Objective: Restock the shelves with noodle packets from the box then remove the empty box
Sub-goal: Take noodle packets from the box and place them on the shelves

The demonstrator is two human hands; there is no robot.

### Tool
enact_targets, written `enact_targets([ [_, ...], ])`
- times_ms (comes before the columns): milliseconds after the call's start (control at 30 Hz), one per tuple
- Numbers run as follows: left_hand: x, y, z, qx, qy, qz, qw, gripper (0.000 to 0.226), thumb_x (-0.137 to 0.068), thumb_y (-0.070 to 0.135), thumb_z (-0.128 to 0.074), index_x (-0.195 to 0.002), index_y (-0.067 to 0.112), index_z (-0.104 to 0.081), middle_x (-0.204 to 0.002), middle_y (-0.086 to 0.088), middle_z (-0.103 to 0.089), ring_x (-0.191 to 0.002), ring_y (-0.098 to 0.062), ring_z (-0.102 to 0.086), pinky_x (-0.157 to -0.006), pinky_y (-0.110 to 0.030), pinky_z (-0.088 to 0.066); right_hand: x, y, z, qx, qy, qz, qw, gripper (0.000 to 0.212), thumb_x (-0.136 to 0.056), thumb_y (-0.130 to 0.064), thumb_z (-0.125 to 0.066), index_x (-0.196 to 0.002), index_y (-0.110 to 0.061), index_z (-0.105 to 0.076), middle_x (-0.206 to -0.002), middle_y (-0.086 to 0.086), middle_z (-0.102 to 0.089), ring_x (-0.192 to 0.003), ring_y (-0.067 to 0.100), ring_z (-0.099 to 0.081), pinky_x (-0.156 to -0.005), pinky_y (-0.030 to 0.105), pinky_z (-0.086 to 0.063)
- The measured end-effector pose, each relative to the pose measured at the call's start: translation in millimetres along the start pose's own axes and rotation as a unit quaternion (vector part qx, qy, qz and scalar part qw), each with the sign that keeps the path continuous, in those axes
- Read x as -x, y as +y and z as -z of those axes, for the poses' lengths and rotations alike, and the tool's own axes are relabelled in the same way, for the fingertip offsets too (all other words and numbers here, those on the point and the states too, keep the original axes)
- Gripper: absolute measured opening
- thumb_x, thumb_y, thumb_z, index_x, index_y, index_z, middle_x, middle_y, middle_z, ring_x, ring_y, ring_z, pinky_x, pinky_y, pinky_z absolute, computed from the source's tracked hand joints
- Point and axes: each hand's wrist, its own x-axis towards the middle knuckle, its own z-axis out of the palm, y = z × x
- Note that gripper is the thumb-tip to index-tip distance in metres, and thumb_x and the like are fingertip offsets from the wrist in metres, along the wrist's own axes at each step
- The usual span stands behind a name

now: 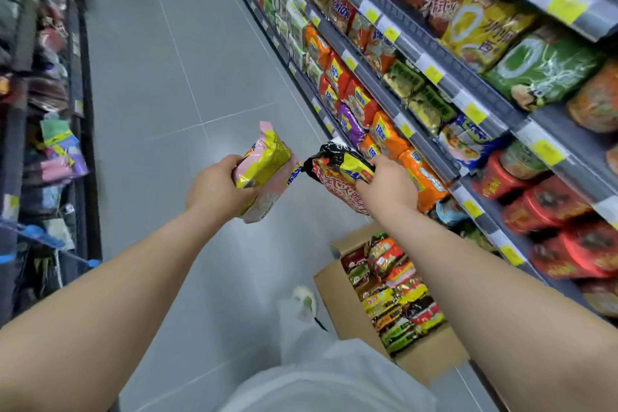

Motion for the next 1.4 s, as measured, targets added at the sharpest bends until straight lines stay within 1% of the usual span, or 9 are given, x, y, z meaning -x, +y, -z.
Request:
enact_targets([
  [267, -171.7, 48.8, 23.3, 0.010, 0.006, -0.055, 0.998, 0.051, -0.070, 0.026, -0.072, -0.117, 0.035, -0.057, -0.099, 0.002, -0.067, -0.091, -0.027, -0.061, -0.076, -0.039, -0.053, -147.0, -47.0, 18.8, -0.005, 0.033, -0.031, 0.999, 0.032, -0.082, -0.023, -0.065, -0.112, -0.012, -0.057, -0.105, 0.008, -0.062, -0.101, 0.030, -0.056, -0.073, 0.034, -0.047],
  [367, -232.3, 63.8, 24.2, 0.012, 0.001, -0.098, 0.995, 0.052, -0.069, 0.024, -0.073, -0.119, 0.034, -0.057, -0.101, 0.000, -0.067, -0.093, -0.029, -0.061, -0.076, -0.041, -0.053, -186.9, -58.8, 22.4, 0.005, 0.064, -0.043, 0.997, 0.036, -0.079, -0.020, -0.065, -0.114, -0.013, -0.057, -0.110, 0.008, -0.062, -0.107, 0.029, -0.052, -0.081, 0.036, -0.045],
  [600, -385.9, 102.7, 20.3, -0.017, -0.063, -0.208, 0.976, 0.048, -0.075, 0.020, -0.067, -0.121, 0.030, -0.056, -0.105, -0.005, -0.066, -0.096, -0.032, -0.060, -0.074, -0.036, -0.049, -271.3, -87.3, 10.8, 0.076, 0.152, -0.090, 0.981, 0.035, -0.079, -0.019, -0.070, -0.111, -0.013, -0.058, -0.109, 0.008, -0.061, -0.104, 0.028, -0.052, -0.085, 0.038, -0.040],
  [700, -440.7, 126.3, 23.1, -0.015, -0.084, -0.294, 0.952, 0.042, -0.074, 0.018, -0.069, -0.114, 0.022, -0.059, -0.101, -0.008, -0.066, -0.093, -0.034, -0.060, -0.071, -0.037, -0.047, -298.5, -102.0, 6.7, 0.123, 0.171, -0.125, 0.970, 0.040, -0.075, -0.013, -0.071, -0.112, -0.012, -0.057, -0.109, 0.008, -0.060, -0.104, 0.029, -0.052, -0.085, 0.038, -0.039],
  [833, -497.7, 170.3, 21.1, -0.023, -0.086, -0.429, 0.899, 0.045, -0.071, 0.036, -0.069, -0.111, 0.017, -0.063, -0.096, -0.012, -0.066, -0.089, -0.035, -0.058, -0.072, -0.041, -0.047, -325.7, -109.7, 2.0, 0.174, 0.229, -0.155, 0.945, 0.047, -0.056, 0.002, -0.074, -0.101, -0.004, -0.059, -0.099, 0.015, -0.059, -0.093, 0.036, -0.055, -0.080, 0.042, -0.038],
  [967, -532.7, 207.6, 0.5, -0.063, -0.039, -0.503, 0.861, 0.047, -0.072, 0.019, -0.073, -0.118, 0.018, -0.062, -0.104, -0.010, -0.066, -0.094, -0.037, -0.056, -0.078, -0.043, -0.045, -343.2, -104.4, 2.9, 0.217, 0.286, -0.166, 0.919, 0.053, -0.046, 0.010, -0.067, -0.095, -0.005, -0.055, -0.093, 0.014, -0.058, -0.086, 0.035, -0.056, -0.081, 0.040, -0.031],
  [1200, -574.6, 273.1, -35.4, -0.112, 0.015, -0.628, 0.770, 0.059, -0.060, 0.002, -0.073, -0.115, 0.019, -0.062, -0.113, -0.005, -0.064, -0.104, -0.033, -0.054, -0.087, -0.042, -0.040, -406.1, -67.5, 12.1, 0.241, 0.310, -0.203, 0.897, 0.048, -0.053, 0.003, -0.072, -0.097, -0.004, -0.054, -0.095, 0.014, -0.057, -0.087, 0.033, -0.051, -0.083, 0.040, -0.031],
  [1300, -594.3, 290.7, -47.2, -0.121, 0.035, -0.671, 0.731, 0.057, -0.060, -0.002, -0.070, -0.113, 0.018, -0.064, -0.113, -0.004, -0.063, -0.106, -0.032, -0.053, -0.086, -0.042, -0.041, -432.0, -57.5, 19.2, 0.248, 0.313, -0.213, 0.892, 0.043, -0.058, 0.005, -0.065, -0.100, -0.001, -0.056, -0.098, 0.017, -0.058, -0.090, 0.035, -0.052, -0.086, 0.043, -0.032],
  [1400, -616.9, 307.4, -58.9, -0.118, 0.048, -0.679, 0.723, 0.056, -0.059, -0.004, -0.069, -0.110, 0.018, -0.064, -0.110, -0.004, -0.063, -0.103, -0.030, -0.052, -0.087, -0.040, -0.036, -458.6, -50.4, 23.6, 0.248, 0.348, -0.213, 0.878, 0.037, -0.065, 0.005, -0.050, -0.101, -0.001, -0.054, -0.100, 0.018, -0.057, -0.093, 0.033, -0.043, -0.088, 0.046, -0.031],
])
